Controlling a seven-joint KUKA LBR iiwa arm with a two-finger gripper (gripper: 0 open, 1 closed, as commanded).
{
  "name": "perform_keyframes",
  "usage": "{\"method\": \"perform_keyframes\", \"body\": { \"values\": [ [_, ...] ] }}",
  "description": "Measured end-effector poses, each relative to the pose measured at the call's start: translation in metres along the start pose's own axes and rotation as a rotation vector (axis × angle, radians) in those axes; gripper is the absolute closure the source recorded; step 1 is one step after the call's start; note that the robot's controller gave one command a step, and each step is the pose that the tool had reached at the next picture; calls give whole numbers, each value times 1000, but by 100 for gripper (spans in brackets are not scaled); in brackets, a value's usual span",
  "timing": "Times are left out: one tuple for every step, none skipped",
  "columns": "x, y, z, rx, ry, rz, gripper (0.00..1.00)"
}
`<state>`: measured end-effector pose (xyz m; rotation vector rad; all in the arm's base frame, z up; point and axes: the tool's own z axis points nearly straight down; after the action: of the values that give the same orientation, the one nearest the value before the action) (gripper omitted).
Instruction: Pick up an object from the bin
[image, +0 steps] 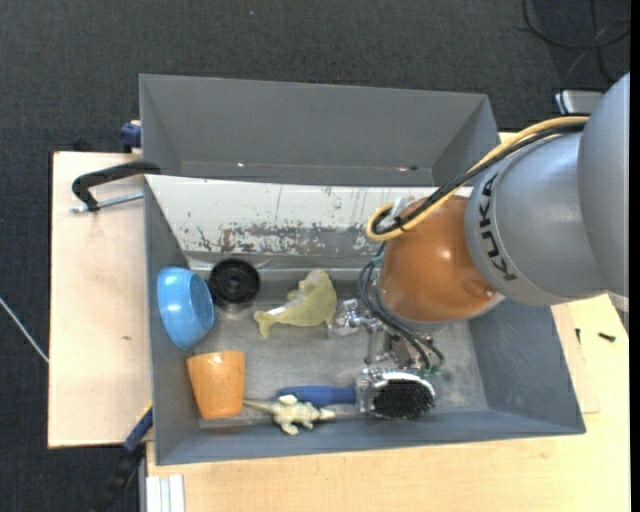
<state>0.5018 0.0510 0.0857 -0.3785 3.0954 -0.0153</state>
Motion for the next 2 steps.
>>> {"method": "perform_keyframes", "body": {
  "values": [
    [15,-38,-8,-13,4,-131,0],
    [24,-71,2,-16,15,-365,0]
  ]
}}
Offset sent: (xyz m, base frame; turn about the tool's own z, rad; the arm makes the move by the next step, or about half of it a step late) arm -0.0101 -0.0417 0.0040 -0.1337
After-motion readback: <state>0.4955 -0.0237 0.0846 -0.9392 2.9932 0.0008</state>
